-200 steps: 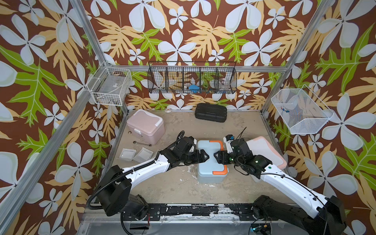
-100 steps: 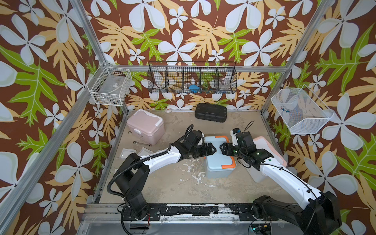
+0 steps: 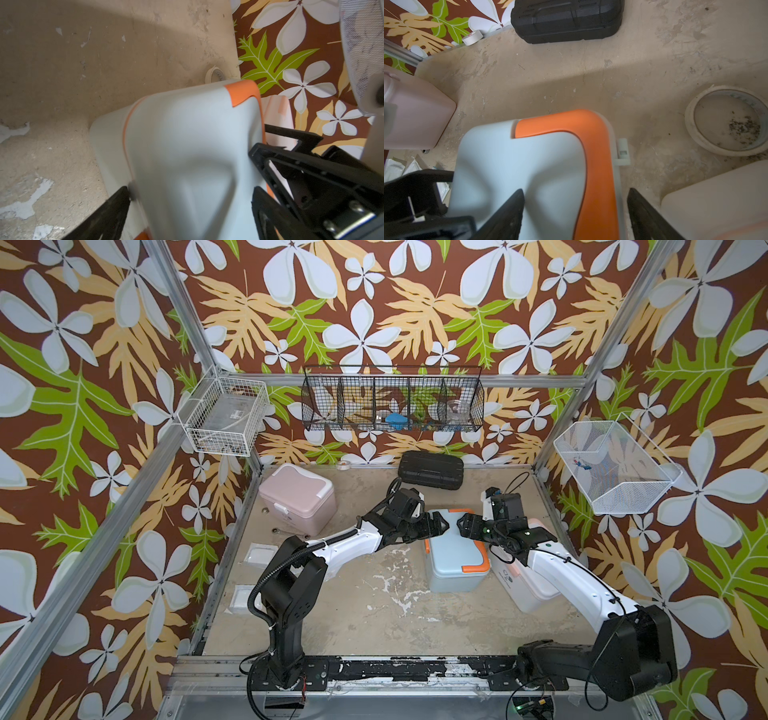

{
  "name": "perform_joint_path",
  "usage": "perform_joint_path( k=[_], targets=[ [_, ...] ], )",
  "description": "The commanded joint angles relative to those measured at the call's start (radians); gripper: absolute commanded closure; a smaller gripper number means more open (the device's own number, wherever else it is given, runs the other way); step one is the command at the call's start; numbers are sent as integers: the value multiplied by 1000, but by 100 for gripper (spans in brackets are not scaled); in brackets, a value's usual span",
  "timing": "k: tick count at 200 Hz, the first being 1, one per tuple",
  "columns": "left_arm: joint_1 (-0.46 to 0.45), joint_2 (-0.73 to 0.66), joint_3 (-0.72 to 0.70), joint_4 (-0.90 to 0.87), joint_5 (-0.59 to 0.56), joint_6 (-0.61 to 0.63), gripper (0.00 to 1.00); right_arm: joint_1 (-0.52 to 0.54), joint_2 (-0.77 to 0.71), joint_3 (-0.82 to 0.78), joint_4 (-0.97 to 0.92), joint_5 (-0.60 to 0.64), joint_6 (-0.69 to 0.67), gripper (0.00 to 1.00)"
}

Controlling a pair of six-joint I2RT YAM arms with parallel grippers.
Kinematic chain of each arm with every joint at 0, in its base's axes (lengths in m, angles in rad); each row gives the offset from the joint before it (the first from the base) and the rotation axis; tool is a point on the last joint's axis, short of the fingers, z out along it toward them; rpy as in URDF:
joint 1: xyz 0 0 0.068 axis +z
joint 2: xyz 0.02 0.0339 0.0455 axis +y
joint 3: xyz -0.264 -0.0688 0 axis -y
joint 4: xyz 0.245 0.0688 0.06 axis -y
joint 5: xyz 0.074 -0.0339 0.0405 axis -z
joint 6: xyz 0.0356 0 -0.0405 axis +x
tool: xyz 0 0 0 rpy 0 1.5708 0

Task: Open first aid kits and take out gauze
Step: Move the first aid kit to the center of the board.

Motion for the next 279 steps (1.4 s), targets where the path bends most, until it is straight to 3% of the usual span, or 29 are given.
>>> perform_joint_path(
  k=[1,35,65,113,169,214,236,279],
  targets=[
    [9,-41,-2,19,-1,37,6,-1,-30,12,-76,2,-16,17],
    [20,-135,-52,-16,-44,64,4,1,-135,9,-116,45,-12,6],
    [21,-242,-114,-40,-94,86,3,21,-242,-1,-164,54,-17,5],
    [22,-415,-223,-84,-196,136,1,229,-376,-27,-260,42,18,12],
    [22,-567,-325,-114,-297,171,0,415,-552,-139,-224,-188,131,19],
    [22,-612,-355,-130,-329,172,0,594,-506,-196,-169,-113,186,19],
    [22,-622,-366,-132,-333,170,0,599,-434,-209,-143,-85,203,19],
    [22,-646,-374,-157,-359,169,0,594,-271,-128,-108,80,193,19]
  ],
)
